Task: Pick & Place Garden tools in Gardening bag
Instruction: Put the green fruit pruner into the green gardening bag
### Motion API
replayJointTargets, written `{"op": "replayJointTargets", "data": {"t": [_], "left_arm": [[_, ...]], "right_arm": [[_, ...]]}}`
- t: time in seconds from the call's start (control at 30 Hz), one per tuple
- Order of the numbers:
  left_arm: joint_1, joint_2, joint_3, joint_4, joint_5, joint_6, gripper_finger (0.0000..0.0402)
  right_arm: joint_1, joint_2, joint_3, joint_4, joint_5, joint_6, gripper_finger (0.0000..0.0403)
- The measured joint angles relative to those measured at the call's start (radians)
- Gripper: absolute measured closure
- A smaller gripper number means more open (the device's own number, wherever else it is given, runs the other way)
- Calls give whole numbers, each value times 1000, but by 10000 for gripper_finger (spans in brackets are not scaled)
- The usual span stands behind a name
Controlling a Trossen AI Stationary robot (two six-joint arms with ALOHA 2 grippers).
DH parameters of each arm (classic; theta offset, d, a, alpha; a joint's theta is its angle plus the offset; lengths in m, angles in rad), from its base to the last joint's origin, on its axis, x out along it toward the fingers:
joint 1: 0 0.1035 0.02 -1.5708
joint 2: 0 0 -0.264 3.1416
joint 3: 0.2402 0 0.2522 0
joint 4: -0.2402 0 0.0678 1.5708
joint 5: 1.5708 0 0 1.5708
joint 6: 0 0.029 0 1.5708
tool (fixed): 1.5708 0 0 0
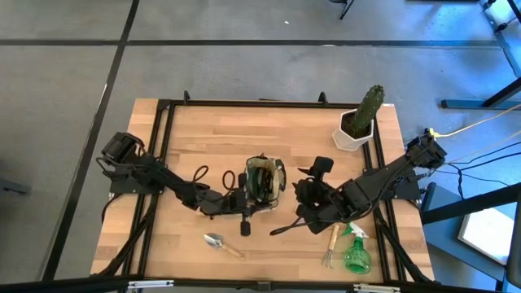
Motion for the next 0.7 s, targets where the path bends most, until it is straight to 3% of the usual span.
{"op": "replayJointTargets", "data": {"t": [0.7], "left_arm": [[16,25,-4,-21,-72,34,378]], "right_arm": [[-3,0,0,12,19,0,167]]}}
